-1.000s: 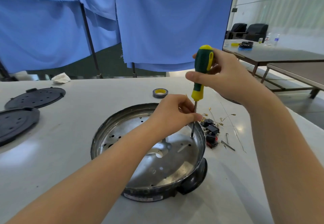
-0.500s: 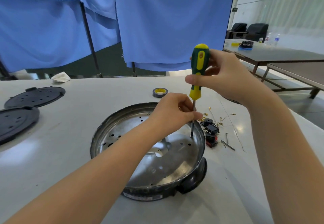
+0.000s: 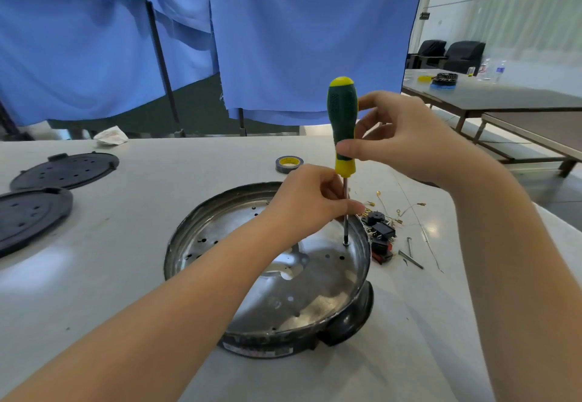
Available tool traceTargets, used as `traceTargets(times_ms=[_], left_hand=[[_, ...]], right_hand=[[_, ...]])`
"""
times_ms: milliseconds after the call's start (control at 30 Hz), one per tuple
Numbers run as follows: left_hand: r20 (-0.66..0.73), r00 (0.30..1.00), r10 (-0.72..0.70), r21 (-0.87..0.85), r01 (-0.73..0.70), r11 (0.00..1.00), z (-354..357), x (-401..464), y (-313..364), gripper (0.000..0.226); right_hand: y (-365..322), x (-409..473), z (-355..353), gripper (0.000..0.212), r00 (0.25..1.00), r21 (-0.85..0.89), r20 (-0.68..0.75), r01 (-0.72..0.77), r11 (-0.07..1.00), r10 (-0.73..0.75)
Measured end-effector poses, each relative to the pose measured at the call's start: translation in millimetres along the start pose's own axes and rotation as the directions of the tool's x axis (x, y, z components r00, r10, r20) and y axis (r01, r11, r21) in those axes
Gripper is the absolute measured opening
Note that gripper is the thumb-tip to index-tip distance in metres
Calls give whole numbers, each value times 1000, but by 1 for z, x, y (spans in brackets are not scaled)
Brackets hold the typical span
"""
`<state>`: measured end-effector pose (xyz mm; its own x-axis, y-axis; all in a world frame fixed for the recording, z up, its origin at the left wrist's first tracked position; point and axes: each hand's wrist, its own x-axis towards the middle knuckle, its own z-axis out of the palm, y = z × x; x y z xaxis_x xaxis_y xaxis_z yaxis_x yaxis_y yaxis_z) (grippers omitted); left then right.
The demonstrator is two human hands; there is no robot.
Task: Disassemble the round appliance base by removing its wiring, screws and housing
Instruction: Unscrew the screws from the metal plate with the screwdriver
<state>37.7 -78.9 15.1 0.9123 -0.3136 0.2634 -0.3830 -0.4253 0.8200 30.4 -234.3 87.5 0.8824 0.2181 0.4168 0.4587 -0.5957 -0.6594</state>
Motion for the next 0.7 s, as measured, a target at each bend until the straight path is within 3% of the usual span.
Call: traceTargets(times_ms=[100,233,400,567,700], left_hand=[[10,1000,17,2,-17,1000,0,-2,0,24],[15,1000,14,26,-15,1000,3,-1,0,17],[74,997,-8,-16,10,1000,5,1,-3,9],[227,973,-29,-49,41,998,5,-1,-6,11],[176,984,-27,-25,31,999,5,-1,-3,12]], right_hand=[[-1,0,1,29,999,-10,3,36,999,-36],[-3,0,5,43,1000,7,10,16,1000,-16],[0,2,7,36,999,-22,-19,38,999,-38],[1,1,1,45,995,173,103,-21,985,3],[4,2,4,53,997,49,62,-44,998,41]])
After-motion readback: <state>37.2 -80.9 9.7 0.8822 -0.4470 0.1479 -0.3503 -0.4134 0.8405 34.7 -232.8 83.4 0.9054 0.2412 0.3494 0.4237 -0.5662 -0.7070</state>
